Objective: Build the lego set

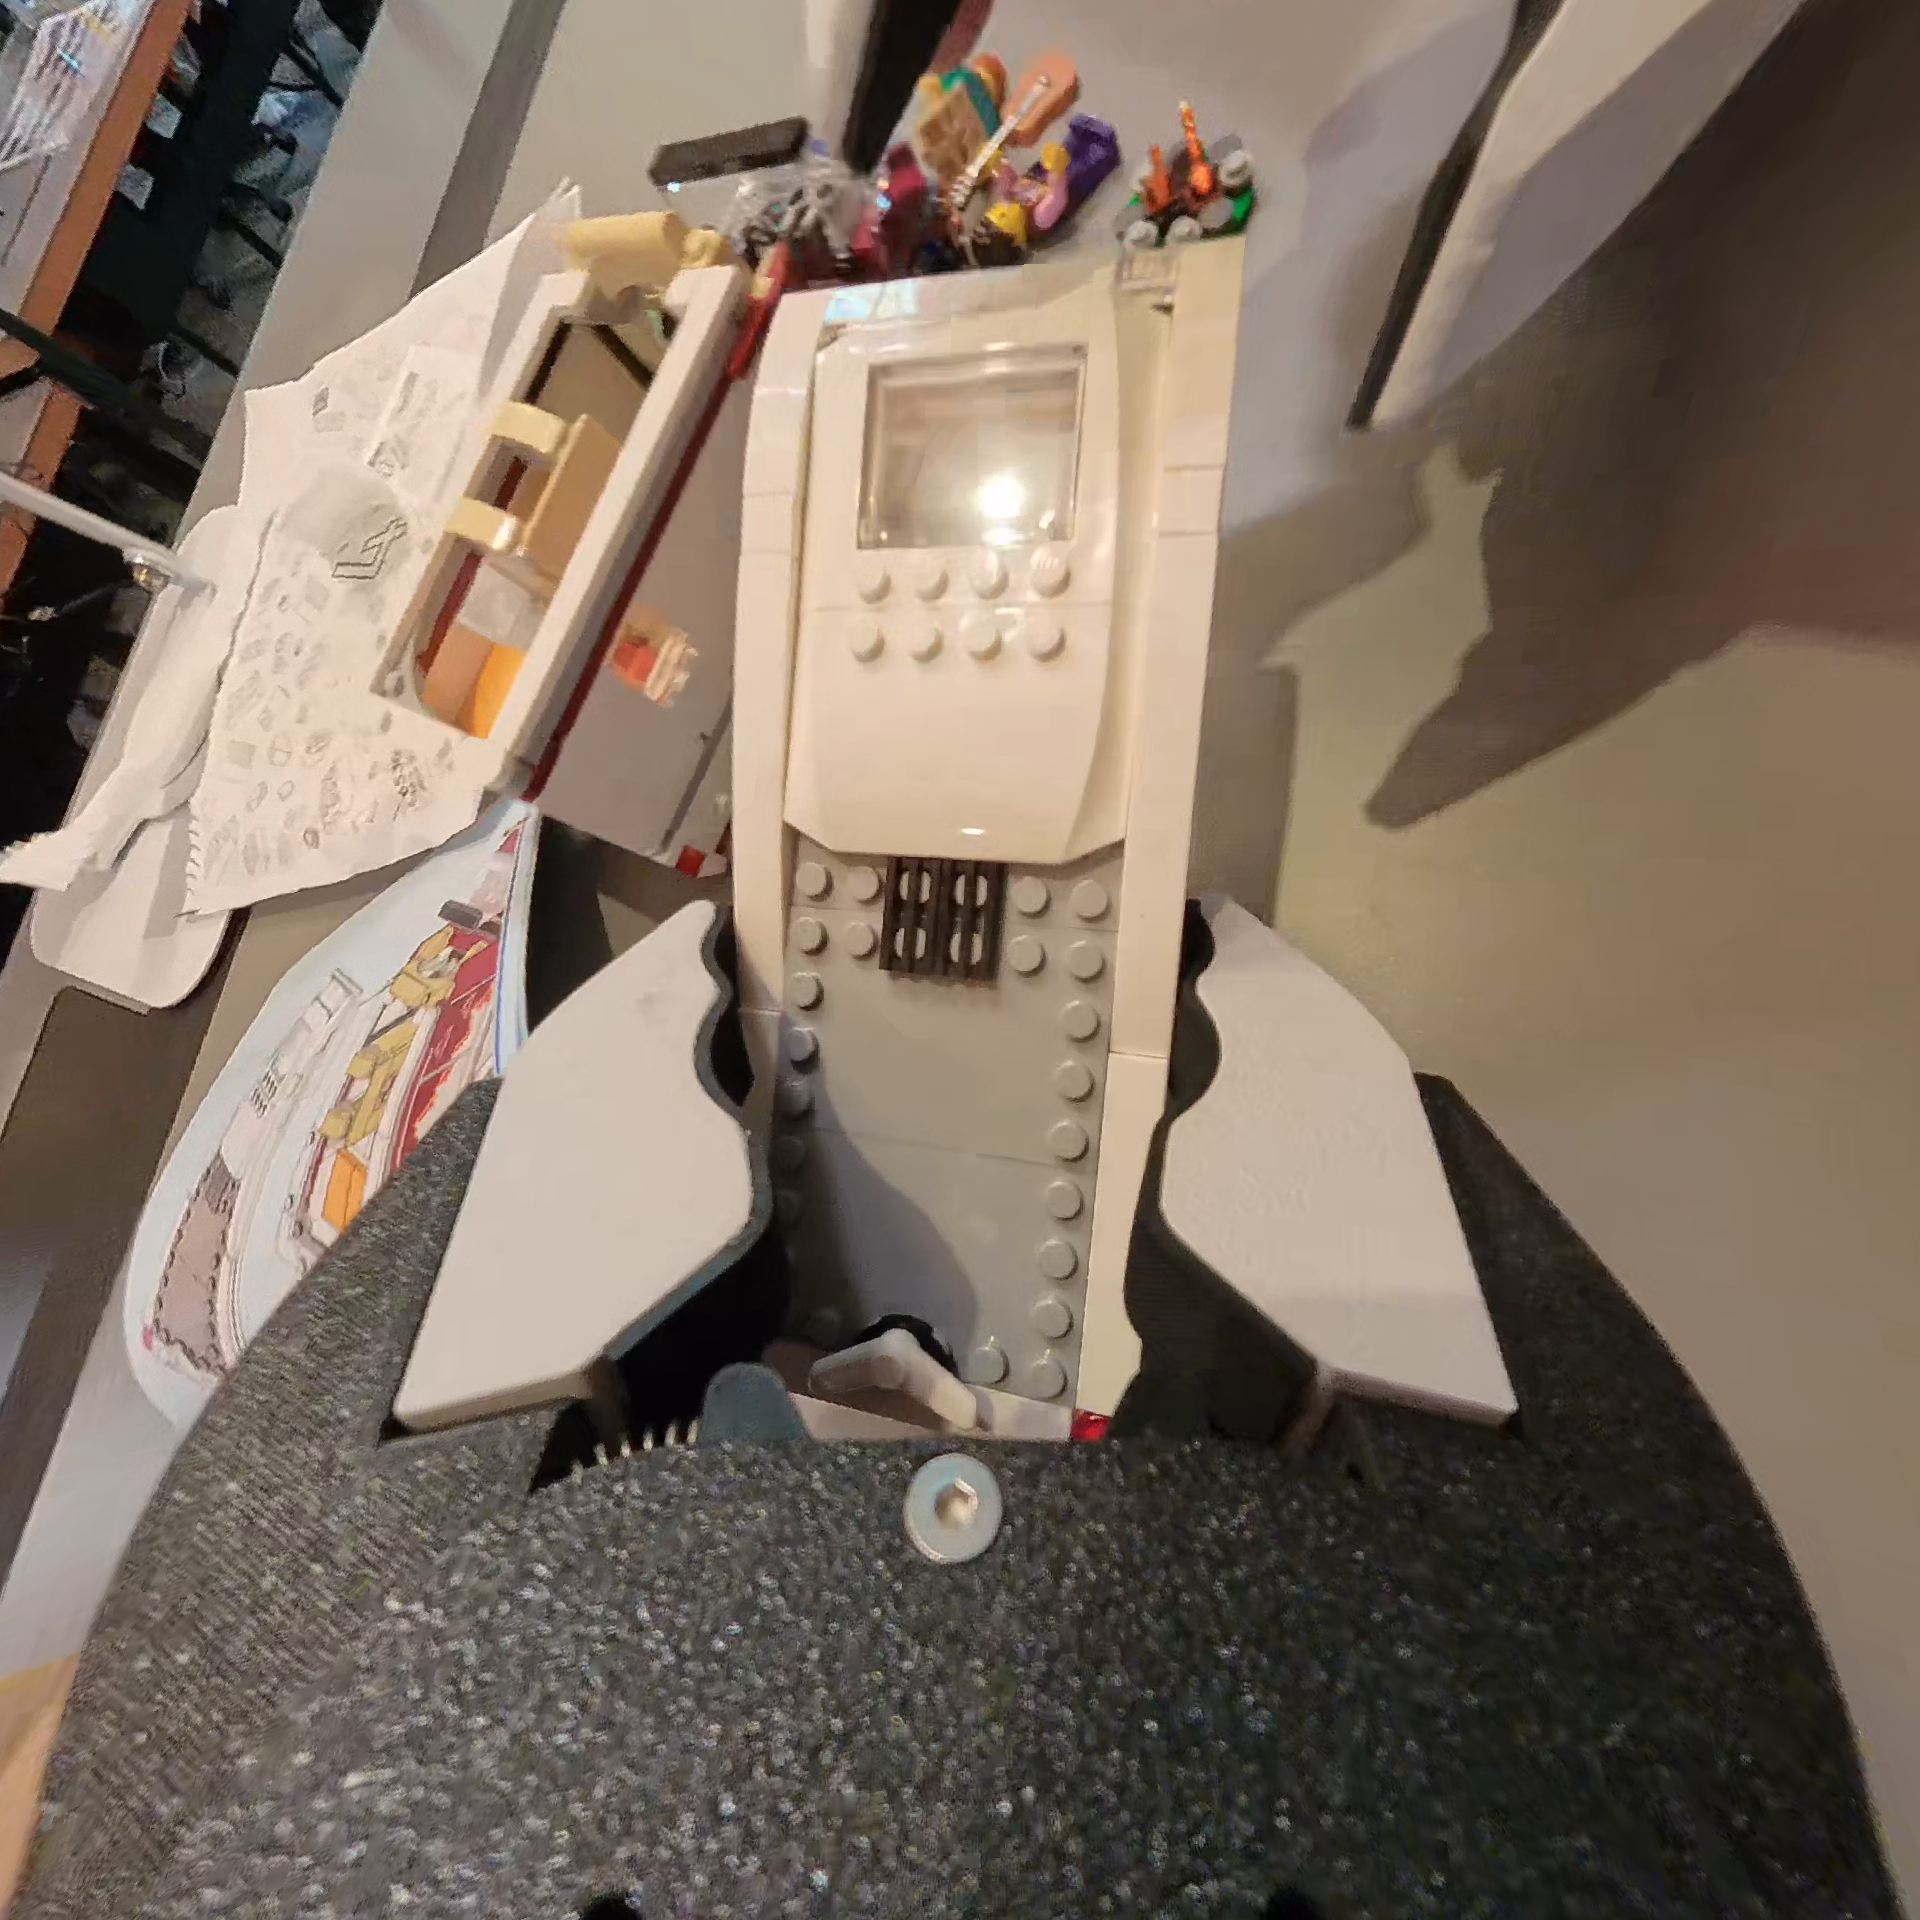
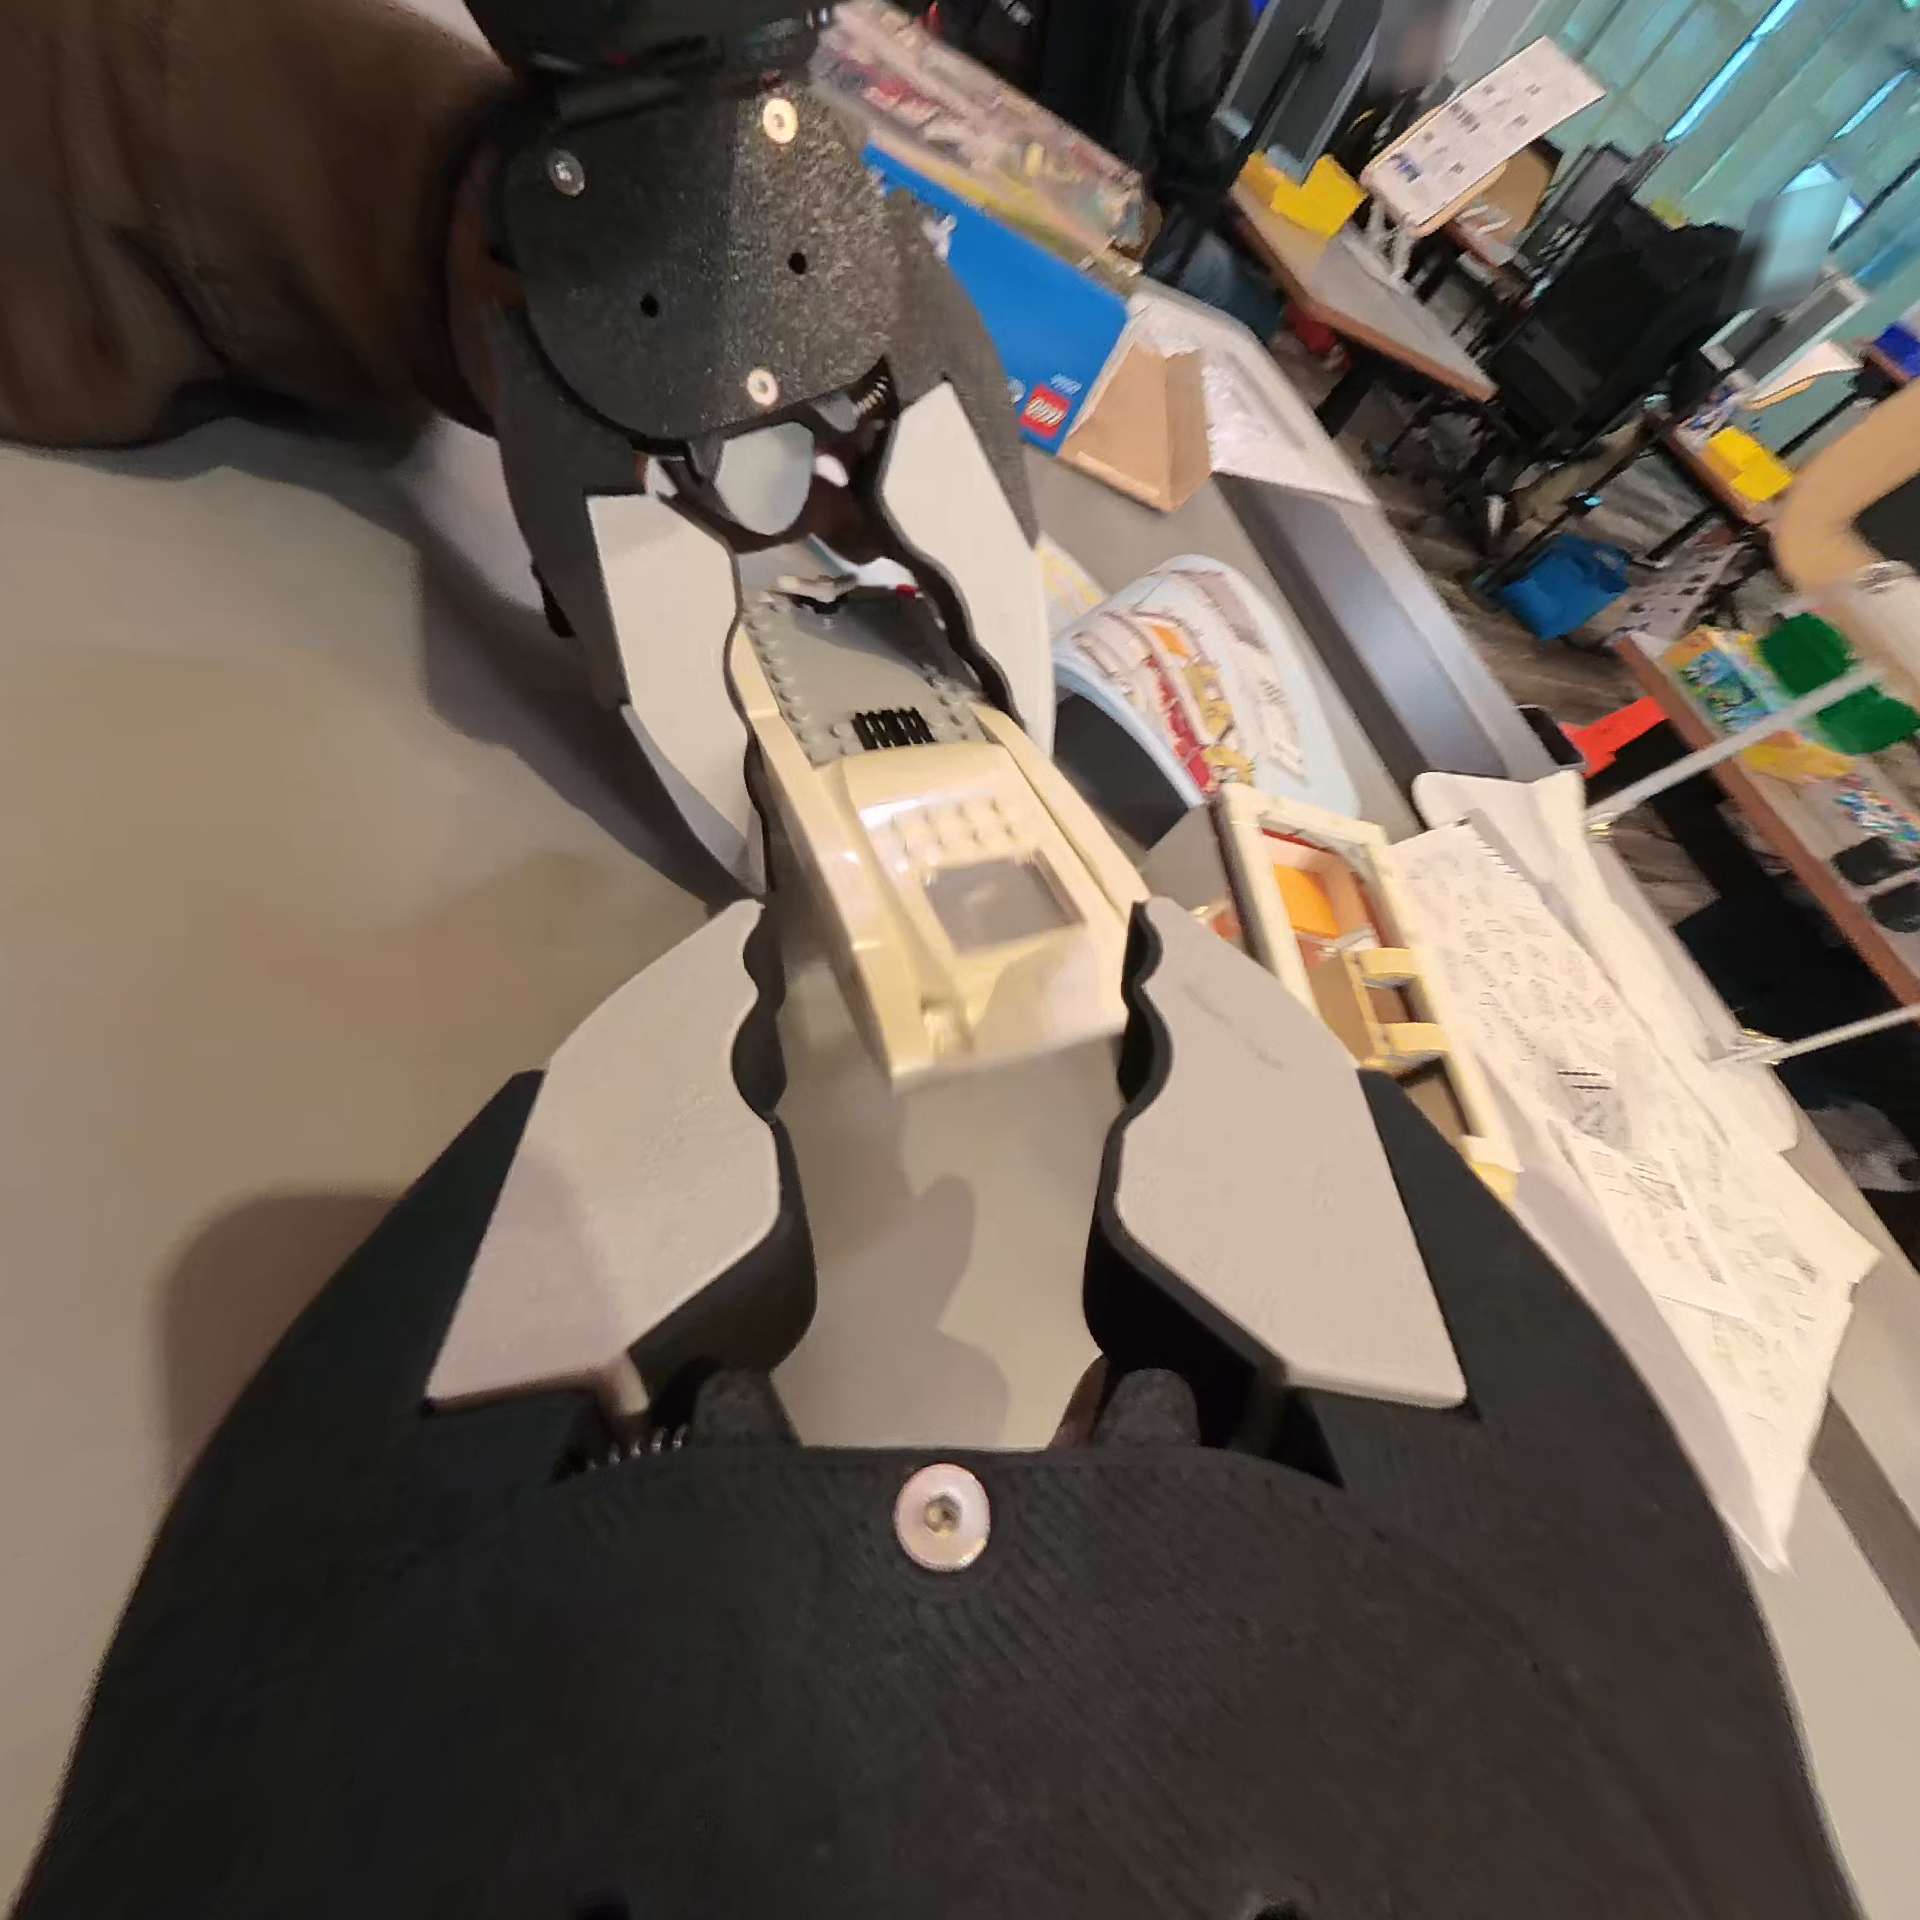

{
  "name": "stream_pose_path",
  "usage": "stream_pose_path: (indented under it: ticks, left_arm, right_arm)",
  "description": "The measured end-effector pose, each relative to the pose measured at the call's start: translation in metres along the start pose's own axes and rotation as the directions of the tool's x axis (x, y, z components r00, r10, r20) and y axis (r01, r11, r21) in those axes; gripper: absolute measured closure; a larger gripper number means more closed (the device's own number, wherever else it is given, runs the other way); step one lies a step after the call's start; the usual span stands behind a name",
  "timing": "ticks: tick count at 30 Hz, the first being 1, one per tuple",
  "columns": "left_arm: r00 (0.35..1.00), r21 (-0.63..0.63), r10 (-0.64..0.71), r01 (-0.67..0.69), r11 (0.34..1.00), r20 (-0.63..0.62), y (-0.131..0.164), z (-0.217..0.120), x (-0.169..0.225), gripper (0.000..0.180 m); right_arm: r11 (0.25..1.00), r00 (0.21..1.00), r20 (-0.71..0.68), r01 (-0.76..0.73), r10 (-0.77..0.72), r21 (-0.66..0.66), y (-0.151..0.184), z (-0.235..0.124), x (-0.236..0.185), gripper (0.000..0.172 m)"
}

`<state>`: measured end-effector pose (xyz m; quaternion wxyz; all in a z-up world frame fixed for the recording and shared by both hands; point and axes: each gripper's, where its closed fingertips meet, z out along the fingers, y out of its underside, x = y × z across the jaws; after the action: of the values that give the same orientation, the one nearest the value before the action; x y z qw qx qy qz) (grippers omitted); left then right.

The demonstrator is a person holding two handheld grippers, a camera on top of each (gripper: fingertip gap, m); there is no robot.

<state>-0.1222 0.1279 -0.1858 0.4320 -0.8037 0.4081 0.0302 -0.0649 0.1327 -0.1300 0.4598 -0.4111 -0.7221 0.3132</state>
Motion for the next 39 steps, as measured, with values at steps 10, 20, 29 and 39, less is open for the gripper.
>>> stream_pose_path:
  ticks: [10, 20, 29, 39]
  left_arm:
    - [0.965, 0.125, -0.253, 0.260, 0.957, -0.070, -0.012, -0.021, -0.030, 0.100]
    - [0.876, 0.180, -0.374, 0.439, 0.880, -0.305, -0.067, -0.029, -0.060, 0.100]
    - [0.701, 0.152, -0.445, 0.613, 0.775, -0.558, -0.107, -0.008, -0.067, 0.100]
    - [0.661, 0.183, -0.404, 0.634, 0.751, -0.633, -0.130, -0.002, -0.070, 0.100]
  right_arm:
    - [1.000, 0.998, -0.061, 0.002, -0.001, 0.015, 0.002, -0.022, 0.014, 0.110]
    - [0.995, 0.996, -0.017, 0.090, -0.090, -0.034, 0.017, -0.013, -0.016, 0.110]
    - [0.960, 0.962, -0.057, 0.262, -0.268, -0.099, 0.025, -0.005, -0.029, 0.111]
    - [0.949, 0.951, -0.071, 0.292, -0.301, -0.117, 0.029, -0.001, -0.030, 0.112]
